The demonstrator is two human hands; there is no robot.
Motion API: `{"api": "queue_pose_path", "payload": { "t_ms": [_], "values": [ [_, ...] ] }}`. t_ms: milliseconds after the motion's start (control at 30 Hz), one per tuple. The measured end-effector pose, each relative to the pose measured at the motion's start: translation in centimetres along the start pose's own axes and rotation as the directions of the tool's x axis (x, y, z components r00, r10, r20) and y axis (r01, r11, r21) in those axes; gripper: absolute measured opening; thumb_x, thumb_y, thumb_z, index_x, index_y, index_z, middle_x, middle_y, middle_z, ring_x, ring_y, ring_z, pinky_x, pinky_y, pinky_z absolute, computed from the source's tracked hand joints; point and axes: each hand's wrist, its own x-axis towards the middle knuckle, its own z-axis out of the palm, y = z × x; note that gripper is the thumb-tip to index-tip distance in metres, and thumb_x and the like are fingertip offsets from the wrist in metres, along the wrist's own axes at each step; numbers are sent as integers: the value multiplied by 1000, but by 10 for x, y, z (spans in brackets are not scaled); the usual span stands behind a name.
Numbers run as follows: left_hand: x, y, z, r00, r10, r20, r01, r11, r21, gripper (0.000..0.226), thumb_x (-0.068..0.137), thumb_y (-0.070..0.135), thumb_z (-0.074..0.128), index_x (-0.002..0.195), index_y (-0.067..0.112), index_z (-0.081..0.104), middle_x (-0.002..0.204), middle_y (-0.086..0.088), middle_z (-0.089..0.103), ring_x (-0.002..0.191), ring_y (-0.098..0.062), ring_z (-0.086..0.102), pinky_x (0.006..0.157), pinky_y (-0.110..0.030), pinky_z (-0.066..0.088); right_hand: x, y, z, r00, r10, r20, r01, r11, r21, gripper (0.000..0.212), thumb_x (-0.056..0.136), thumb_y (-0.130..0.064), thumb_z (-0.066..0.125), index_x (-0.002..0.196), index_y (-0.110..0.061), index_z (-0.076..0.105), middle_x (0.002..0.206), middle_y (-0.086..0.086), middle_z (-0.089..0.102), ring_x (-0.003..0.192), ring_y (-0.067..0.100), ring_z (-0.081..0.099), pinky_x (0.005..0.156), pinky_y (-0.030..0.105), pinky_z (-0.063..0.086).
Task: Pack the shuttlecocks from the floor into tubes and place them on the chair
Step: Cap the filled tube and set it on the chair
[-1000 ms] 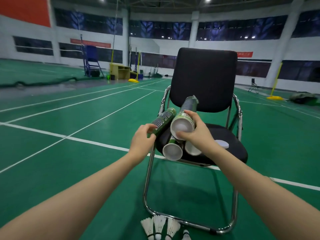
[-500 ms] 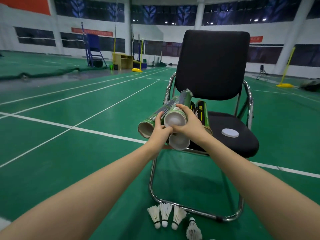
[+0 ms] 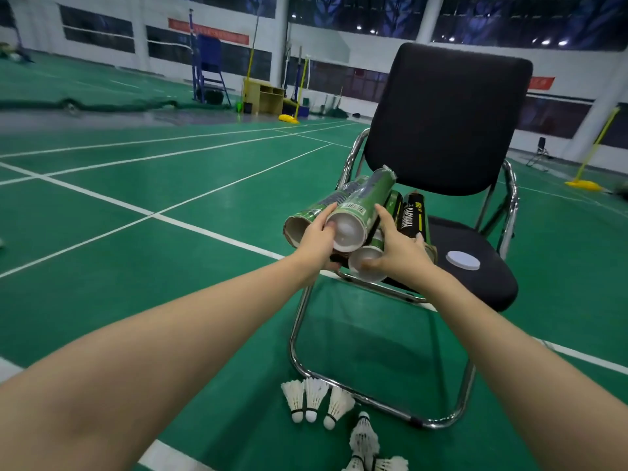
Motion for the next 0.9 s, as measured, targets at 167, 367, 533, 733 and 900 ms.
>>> {"api": "queue_pose_path", "payload": {
  "t_ms": [167,367,533,733,900],
  "values": [
    [1,-4,-1,1000,-2,7,2,999,-51,43,104,12,32,138,33,44,137,-6,44,120,-32,51,73,-37,56,-9,23,-7,999,54,8,-52,992,-117,70,73,-70,52,136,-48,27,142,-11,40,139,23,19,101,71,3],
    [1,-10,10,999,-31,29,34,996,-78,46,100,7,34,138,31,45,130,-7,48,116,-30,54,82,-39,55,-21,47,-10,996,93,13,-93,996,-17,81,66,-81,36,138,-45,25,147,-10,32,140,22,7,102,63,22],
    [5,-15,16,998,-69,4,69,990,-120,47,98,5,33,136,29,47,127,-8,50,115,-30,54,89,-45,53,-22,55,-10,994,104,-15,-103,993,54,73,75,-73,43,139,-41,27,148,-11,30,140,22,5,105,59,21],
    [6,-29,22,992,-120,-38,115,987,-110,49,98,-1,31,136,25,46,119,-10,55,98,-27,57,81,-39,50,-26,63,-7,991,123,-53,-115,985,130,62,83,-58,51,138,-36,33,148,-6,31,141,23,2,109,56,15],
    [9,-35,24,990,-108,-90,110,994,20,37,99,9,43,135,17,45,121,-14,55,94,-26,56,71,-36,48,-28,68,-8,989,120,-81,-112,989,97,65,81,-58,53,137,-30,35,147,2,31,140,25,4,110,47,11]
  ]
}}
